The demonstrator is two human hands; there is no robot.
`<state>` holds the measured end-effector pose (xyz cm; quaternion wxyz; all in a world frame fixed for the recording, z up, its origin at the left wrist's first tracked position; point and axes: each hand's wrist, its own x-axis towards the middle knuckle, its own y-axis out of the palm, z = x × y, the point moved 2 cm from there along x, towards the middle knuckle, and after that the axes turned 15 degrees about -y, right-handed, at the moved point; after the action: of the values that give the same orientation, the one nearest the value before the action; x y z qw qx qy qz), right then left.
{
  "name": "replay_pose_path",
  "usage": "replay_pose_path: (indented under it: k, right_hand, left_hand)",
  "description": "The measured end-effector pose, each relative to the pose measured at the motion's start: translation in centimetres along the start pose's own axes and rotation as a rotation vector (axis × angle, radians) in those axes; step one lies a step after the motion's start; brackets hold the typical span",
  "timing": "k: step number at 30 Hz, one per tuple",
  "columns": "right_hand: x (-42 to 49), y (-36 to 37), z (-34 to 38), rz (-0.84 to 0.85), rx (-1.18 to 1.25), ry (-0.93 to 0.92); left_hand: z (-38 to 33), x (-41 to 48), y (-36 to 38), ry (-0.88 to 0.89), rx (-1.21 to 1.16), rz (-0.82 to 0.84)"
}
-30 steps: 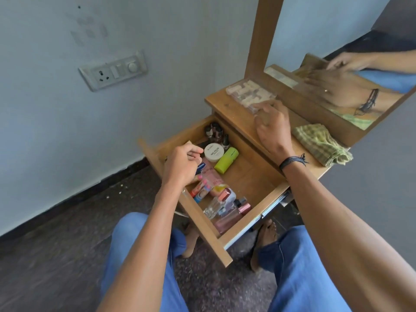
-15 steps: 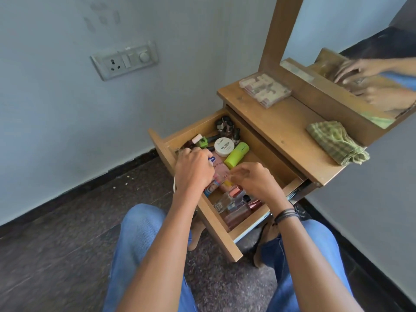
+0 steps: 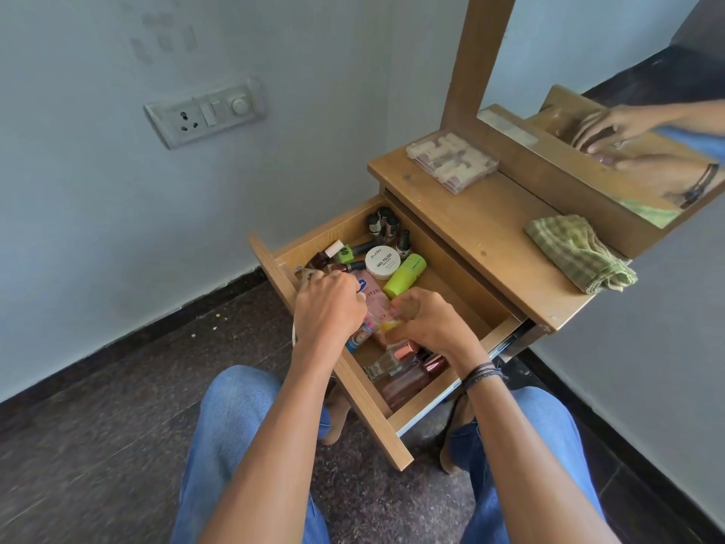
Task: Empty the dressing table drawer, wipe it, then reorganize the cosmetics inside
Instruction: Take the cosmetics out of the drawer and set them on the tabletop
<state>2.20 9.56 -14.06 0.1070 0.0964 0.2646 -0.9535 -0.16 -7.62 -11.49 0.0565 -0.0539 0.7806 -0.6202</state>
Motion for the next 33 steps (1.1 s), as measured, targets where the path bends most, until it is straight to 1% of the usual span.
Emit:
replay_pose_path:
  k: [10, 17, 20, 22, 25, 27, 30, 33]
  right_hand:
    - [-1.2, -2.0, 1.3, -0.235, 0.071, -0.099]
    - [-2.2, -4.1, 2.8, -0.387, 0.187, -0.148]
    - [-2.8, -5.3, 3.5, -0.446, 0.157, -0.175]
    - [-3.0, -6.3, 3.9, -0.484, 0.130, -0.192]
    - [-2.6, -8.5, 4.6, -0.560, 0.093, -0.236]
    - [-2.1, -10.1, 5.1, -0.604, 0.099, -0.289]
    - [-0.5, -12.2, 5.3, -0.659, 0.206, -0.349]
    - [1.7, -13.5, 4.3, -0.717, 0.338, -0.375]
  left_hand:
    - [-0.1, 0.2, -0.5, -0.032, -0.115, -0.004]
    - [-0.3, 0.3, -0.6, -0.025, -0.124, 0.037]
    - [-0.4, 0.5, -0.6, -0.017, -0.176, 0.077]
    - [-0.5, 0.7, -0.7, -0.030, -0.267, 0.124]
    - [-1.3, 1.6, -1.1, -0.076, -0.546, 0.246]
    - [-2.5, 2.4, -1.7, -0.061, -0.686, 0.268]
    - [-5.1, 4.3, -2.6, -0.027, -0.875, 0.240]
    - [-8.0, 6.7, -3.8, -0.049, -1.078, 0.287]
